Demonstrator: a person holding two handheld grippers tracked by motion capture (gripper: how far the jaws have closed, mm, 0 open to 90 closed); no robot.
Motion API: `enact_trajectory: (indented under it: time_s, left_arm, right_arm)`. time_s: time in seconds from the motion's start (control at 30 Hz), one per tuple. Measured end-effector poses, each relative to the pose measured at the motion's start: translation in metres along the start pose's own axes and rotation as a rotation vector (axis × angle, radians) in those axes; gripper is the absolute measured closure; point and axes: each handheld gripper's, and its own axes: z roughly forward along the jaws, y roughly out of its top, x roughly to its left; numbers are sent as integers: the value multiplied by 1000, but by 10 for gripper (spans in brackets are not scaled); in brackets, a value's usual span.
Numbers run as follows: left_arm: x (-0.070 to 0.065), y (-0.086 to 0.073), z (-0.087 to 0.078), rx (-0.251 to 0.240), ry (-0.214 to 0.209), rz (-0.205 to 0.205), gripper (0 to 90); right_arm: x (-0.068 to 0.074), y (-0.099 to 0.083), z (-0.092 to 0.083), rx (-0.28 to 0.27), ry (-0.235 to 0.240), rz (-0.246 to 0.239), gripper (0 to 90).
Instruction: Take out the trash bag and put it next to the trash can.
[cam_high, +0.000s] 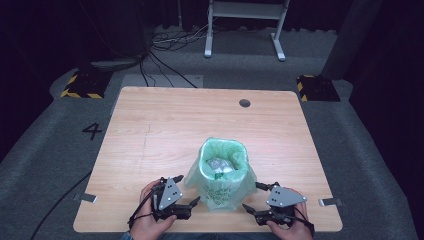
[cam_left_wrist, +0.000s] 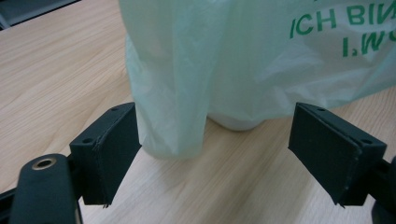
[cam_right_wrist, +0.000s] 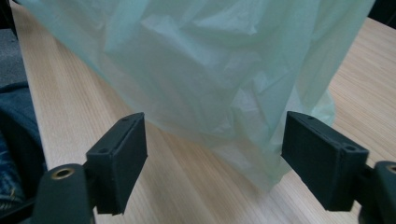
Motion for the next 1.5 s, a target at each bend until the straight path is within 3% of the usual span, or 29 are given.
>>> enact_trajectory:
  time_s: [0.1, 0.17, 0.27, 0.4, 0.5, 0.67, 0.9, 0.93, 0.97, 1.07, 1.13, 1.3, 1.43, 1.47, 1.5]
  left_arm:
    - [6, 1, 7, 1, -16, -11, 279]
    - [7, 2, 8, 2, -41, -12, 432]
    - [6, 5, 4, 13, -65, 20, 622]
    - [1, 12, -9, 22, -62, 59, 772]
    - [-3, 18, -24, -6, -69, 77, 850]
    - [-5, 34, -53, -88, -65, 86, 895]
    - [-6, 53, -72, -148, -35, 104, 895]
    - [-6, 56, -73, -151, -32, 106, 896]
    - [-7, 58, -74, -155, -28, 105, 896]
    - [-9, 63, -75, -160, -30, 100, 896]
    - [-11, 66, -74, -156, -32, 95, 895]
    - [-13, 74, -73, -174, -29, 77, 895]
    - [-11, 79, -73, -200, -30, 55, 895]
    - [-11, 79, -73, -204, -30, 52, 895]
    - [-10, 79, -73, -207, -33, 50, 895]
  right_arm:
    - [-9, -1, 12, 17, 67, 42, 362]
    - [-13, -2, 14, 10, 108, 59, 600]
    - [-12, 1, 7, -8, 116, 37, 782]
    - [-9, 8, -9, -40, 106, 8, 864]
    - [-4, 13, -21, -72, 95, -19, 899]
    - [6, 29, -48, -143, 69, -77, 900]
    - [12, 48, -69, -215, 52, -108, 900]
    - [14, 50, -68, -206, 56, -102, 788]
    - [14, 50, -68, -206, 56, -102, 788]
    - [22, 49, -55, -173, -36, -78, 350]
    - [25, 44, -42, -158, -46, -45, 190]
    - [36, 31, -19, -130, -69, -63, 180]
    - [33, 30, -4, -116, -122, -57, 199]
    - [32, 30, 0, -107, -138, -51, 227]
    - [30, 30, 4, -94, -144, -41, 340]
